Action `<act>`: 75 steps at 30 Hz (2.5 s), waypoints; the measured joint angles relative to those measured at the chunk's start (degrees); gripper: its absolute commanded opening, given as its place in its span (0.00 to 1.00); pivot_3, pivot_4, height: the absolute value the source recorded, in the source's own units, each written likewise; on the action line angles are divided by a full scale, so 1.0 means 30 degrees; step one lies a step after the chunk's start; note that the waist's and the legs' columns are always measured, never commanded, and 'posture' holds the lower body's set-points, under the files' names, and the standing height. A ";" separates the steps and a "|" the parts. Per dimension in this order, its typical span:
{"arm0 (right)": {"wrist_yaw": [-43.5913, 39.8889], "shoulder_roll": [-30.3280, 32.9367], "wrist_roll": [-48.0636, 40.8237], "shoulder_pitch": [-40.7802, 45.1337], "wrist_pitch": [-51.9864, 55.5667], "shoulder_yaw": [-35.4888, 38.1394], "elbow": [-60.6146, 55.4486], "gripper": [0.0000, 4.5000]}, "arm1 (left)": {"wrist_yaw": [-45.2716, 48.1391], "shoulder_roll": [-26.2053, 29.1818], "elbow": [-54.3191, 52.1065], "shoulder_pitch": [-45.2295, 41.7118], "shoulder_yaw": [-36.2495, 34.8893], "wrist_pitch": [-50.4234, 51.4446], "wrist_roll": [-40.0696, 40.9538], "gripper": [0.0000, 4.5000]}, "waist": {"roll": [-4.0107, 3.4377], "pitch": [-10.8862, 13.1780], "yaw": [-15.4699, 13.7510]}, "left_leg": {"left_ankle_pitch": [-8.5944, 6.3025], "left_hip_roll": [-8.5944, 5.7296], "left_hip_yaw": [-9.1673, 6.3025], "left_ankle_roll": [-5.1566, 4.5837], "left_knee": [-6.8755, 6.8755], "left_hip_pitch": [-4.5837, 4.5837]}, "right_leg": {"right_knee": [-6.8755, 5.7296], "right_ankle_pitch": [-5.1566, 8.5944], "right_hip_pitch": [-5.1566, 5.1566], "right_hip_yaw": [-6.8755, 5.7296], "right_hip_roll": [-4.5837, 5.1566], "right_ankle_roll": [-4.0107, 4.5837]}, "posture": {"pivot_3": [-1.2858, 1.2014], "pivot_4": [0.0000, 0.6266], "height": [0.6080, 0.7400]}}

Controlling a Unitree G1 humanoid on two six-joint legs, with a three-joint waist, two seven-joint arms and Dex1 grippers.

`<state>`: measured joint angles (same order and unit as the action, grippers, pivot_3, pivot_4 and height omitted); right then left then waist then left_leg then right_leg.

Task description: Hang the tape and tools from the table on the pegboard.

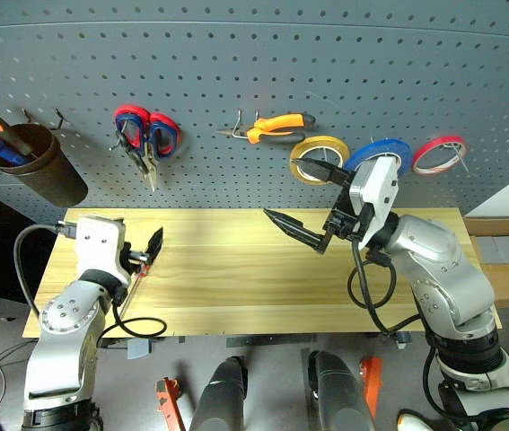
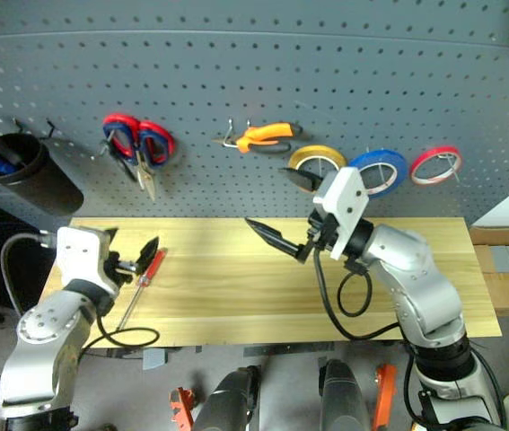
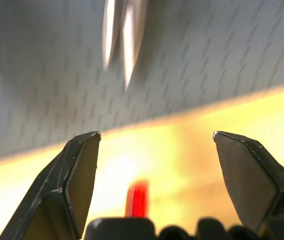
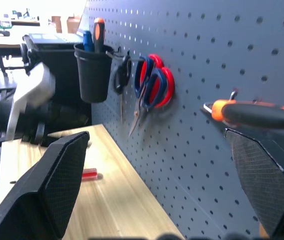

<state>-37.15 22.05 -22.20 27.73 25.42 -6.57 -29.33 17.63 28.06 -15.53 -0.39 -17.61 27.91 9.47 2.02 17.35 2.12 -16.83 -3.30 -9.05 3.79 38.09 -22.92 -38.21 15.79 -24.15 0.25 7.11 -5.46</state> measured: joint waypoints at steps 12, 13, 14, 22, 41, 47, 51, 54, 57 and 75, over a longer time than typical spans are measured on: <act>0.0058 0.0832 -0.0412 -0.0653 0.2071 -0.0578 -0.1144 1.00 | 0.1289 0.1851 0.4856 -0.3178 0.1219 0.4240 0.0053 0.99 | -0.0015 0.0024 0.0217 | 0.0003 -0.0002 -0.0013 0.0001 0.0029 0.0016 | -0.0143 0.0004 -0.0024 0.0000 -0.0004 0.0007 | 0.49 0.54 1.00; 0.0098 0.0881 -0.0459 -0.0657 0.2278 -0.0600 -0.1216 1.00 | 0.1295 0.2087 0.5446 -0.3627 0.1207 0.4340 0.0044 0.99 | -0.0015 0.0024 0.0271 | 0.0003 -0.0003 -0.0013 0.0000 0.0032 0.0019 | -0.0145 0.0004 -0.0020 0.0001 -0.0004 0.0007 | 0.49 0.54 1.00; 0.0172 0.0908 -0.0519 -0.0658 0.2505 -0.0644 -0.1306 1.00 | 0.1280 0.2290 0.6077 -0.4020 0.1178 0.4396 0.0014 0.99 | -0.0015 0.0024 0.0328 | 0.0003 -0.0004 -0.0012 0.0000 0.0038 0.0020 | -0.0150 0.0004 -0.0019 0.0004 -0.0004 0.0007 | 0.49 0.55 1.00; 0.0497 0.1155 -0.0368 -0.0447 0.3782 -0.1460 -0.1460 1.00 | 0.2509 0.2834 1.0780 -0.6615 0.1796 0.4758 -0.0058 0.99 | -0.0023 0.0056 0.0517 | 0.0003 -0.0007 -0.0004 -0.0001 0.0039 0.0020 | -0.0166 0.0004 -0.0034 0.0010 -0.0008 0.0006 | 0.49 0.57 1.00; -0.1161 0.2096 0.0578 0.1445 0.4122 -0.3858 -0.1902 1.00 | 0.4366 0.3402 1.5547 -0.9008 0.3522 0.3737 -0.0748 0.23 | -0.0025 0.0166 0.0943 | 0.0001 -0.0005 -0.0003 -0.0004 0.0042 0.0014 | -0.0180 0.0005 -0.0046 0.0015 -0.0009 0.0006 | 0.48 0.58 1.00; -0.1293 0.2012 0.0501 0.1561 0.4278 -0.3842 -0.1899 1.00 | 0.4322 0.3606 1.3514 -0.7148 0.3239 0.3817 -0.0575 0.19 | -0.0034 0.0171 0.0948 | 0.0001 -0.0001 0.0000 -0.0003 0.0033 0.0014 | -0.0167 0.0004 -0.0058 0.0030 -0.0007 0.0006 | 0.48 0.56 1.00; -0.1333 0.1992 0.0234 0.1606 0.4384 -0.3732 -0.1910 1.00 | 0.3805 0.3464 1.0596 -0.4617 0.2308 0.3447 -0.0260 0.19 | -0.0033 0.0172 0.0955 | 0.0001 0.0008 -0.0019 -0.0003 0.0010 0.0014 | -0.0151 0.0005 -0.0074 0.0066 0.0000 0.0006 | 0.48 0.55 1.00; -0.1372 0.2036 0.0157 0.1608 0.4385 -0.3392 -0.1915 1.00 | 0.2646 0.2283 0.7936 -0.2805 0.0562 0.2477 0.0254 0.19 | -0.0032 0.0171 0.0850 | 0.0002 0.0007 -0.0036 -0.0001 0.0010 0.0007 | -0.0128 0.0004 -0.0078 0.0066 0.0013 0.0006 | 0.49 0.53 1.00; -0.1534 0.2010 -0.0007 0.1627 0.4282 -0.3255 -0.1884 1.00 | 0.1439 0.0902 0.6181 -0.2076 -0.1043 0.0774 0.0908 0.19 | -0.0027 0.0169 0.0698 | 0.0003 0.0009 -0.0031 0.0002 0.0011 0.0006 | -0.0126 0.0004 -0.0076 0.0050 0.0011 0.0007 | 0.49 0.51 1.00; -0.3412 0.1416 -0.2340 0.3076 0.2674 -0.1178 -0.0042 1.00 | -0.1996 0.0539 -0.1509 -0.1063 -0.4038 -0.3735 0.0845 0.19 | 0.0005 0.0133 0.0180 | 0.0005 -0.0002 -0.0005 0.0006 -0.0004 0.0005 | -0.0104 0.0004 -0.0069 0.0044 0.0011 0.0006 | 0.52 0.44 1.00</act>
<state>-47.39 26.30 -29.22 36.96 33.45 -10.11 -29.46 11.64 29.67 -20.05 -3.58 -29.73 16.70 12.00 2.03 17.75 2.66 -16.82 -3.31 -9.07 3.81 38.08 -22.90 -38.52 15.80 -24.35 0.38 7.14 -5.44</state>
